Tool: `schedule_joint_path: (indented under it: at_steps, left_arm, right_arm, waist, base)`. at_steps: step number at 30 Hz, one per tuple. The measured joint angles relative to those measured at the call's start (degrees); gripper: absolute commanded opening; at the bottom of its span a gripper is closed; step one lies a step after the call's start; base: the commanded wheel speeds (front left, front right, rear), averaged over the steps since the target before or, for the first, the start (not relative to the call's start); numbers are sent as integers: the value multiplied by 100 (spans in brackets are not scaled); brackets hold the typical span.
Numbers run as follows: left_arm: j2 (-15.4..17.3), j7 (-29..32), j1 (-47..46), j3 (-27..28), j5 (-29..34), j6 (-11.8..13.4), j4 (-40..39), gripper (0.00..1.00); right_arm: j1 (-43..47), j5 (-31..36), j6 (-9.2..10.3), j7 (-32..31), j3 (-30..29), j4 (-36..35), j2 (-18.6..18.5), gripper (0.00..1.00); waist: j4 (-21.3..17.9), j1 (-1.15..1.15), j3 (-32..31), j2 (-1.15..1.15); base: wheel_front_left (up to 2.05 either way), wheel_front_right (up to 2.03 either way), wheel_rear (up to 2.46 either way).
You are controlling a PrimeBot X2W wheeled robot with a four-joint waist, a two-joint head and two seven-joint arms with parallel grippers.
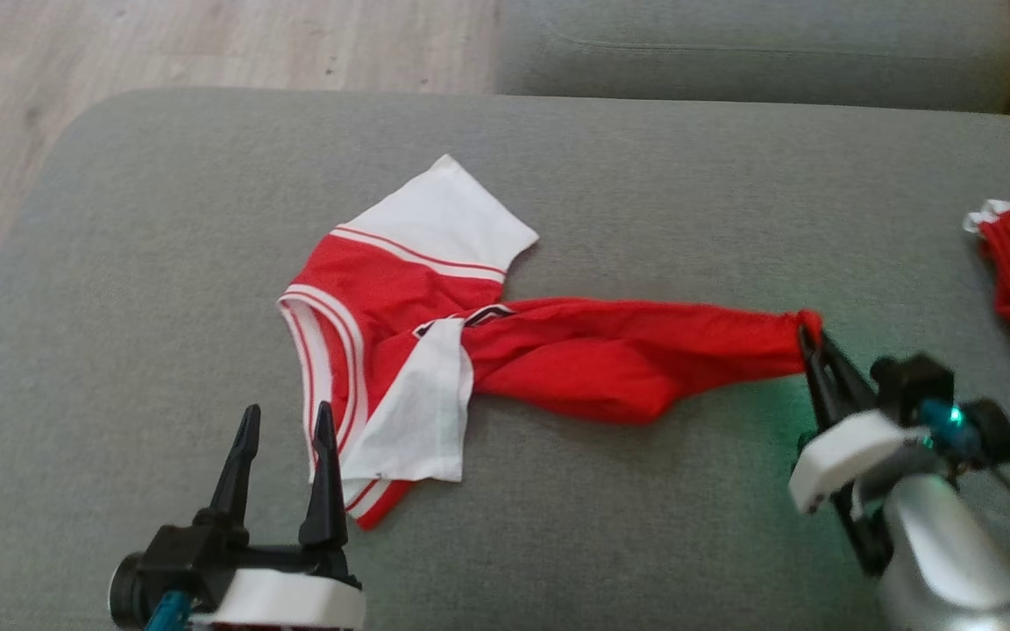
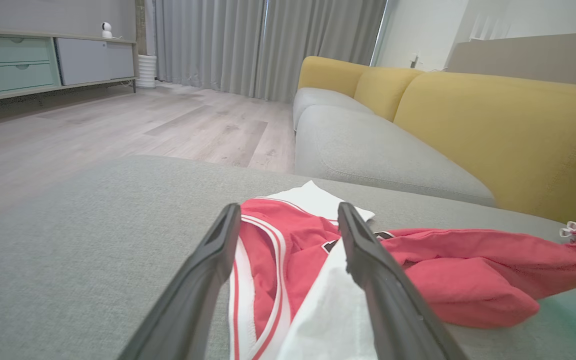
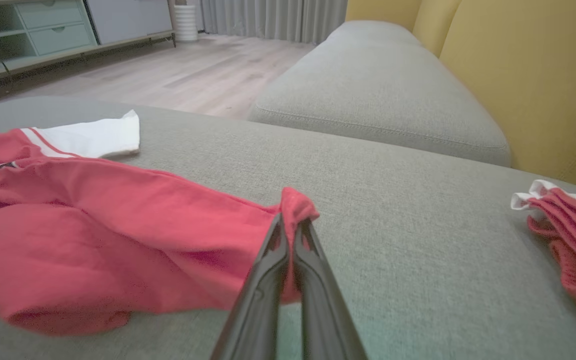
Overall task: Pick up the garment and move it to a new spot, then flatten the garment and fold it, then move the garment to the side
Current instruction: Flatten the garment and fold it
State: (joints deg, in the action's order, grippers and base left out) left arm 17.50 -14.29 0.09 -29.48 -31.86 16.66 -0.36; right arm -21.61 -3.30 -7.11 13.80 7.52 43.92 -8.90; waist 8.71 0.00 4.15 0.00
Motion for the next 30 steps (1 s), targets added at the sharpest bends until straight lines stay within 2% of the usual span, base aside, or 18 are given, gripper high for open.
schedule_joint_path:
  at_steps: [7, 11, 12, 13, 14, 15, 23, 30]
  left_arm:
    - [26, 2, 35, 4, -1, 52, -19, 100]
    - [43, 2, 54, 15, -5, 57, -48, 100]
    - [51, 2, 55, 18, -33, 57, -48, 100]
    - [55, 2, 59, 19, -56, 56, -48, 100]
    - [57, 2, 59, 19, -60, 56, -47, 100]
    - [57, 2, 60, 19, -60, 56, -47, 100]
    - [59, 2, 214, 35, -94, 56, 8, 100]
    - [25, 2, 330, 12, -121, 38, 42, 100]
  right_arm:
    - [1391, 166, 0, 31, 207, -1680, 158, 0]
    - [2087, 199, 0, -214, 380, -2138, 245, 0]
    - [2207, 233, 0, -259, 390, -2193, 245, 9]
    - [2296, 246, 0, -324, 390, -2236, 245, 34]
    - [2362, 246, 0, -367, 390, -2276, 245, 82]
    - [2402, 245, 0, -386, 393, -2316, 245, 100]
    - [2821, 54, 0, -653, 381, -2856, 220, 100]
    - [3054, -23, 0, -1150, -63, -3918, -90, 100]
  waist:
    - [-321, 0, -61, 0]
    - [-431, 0, -95, 0]
    - [-452, 0, -101, 0]
    - [-472, 0, -108, 0]
    - [-486, 0, -119, 0]
    - [-500, 0, -131, 0]
    - [-613, 0, -321, 0]
    - [-542, -1, -513, 0]
  base:
    - [0, 0, 0]
    - [0, 0, 0]
    - [0, 0, 0]
    - [0, 0, 0]
    - [0, 0, 0]
    - [0, 0, 0]
    - [0, 0, 0]
    - [0, 0, 0]
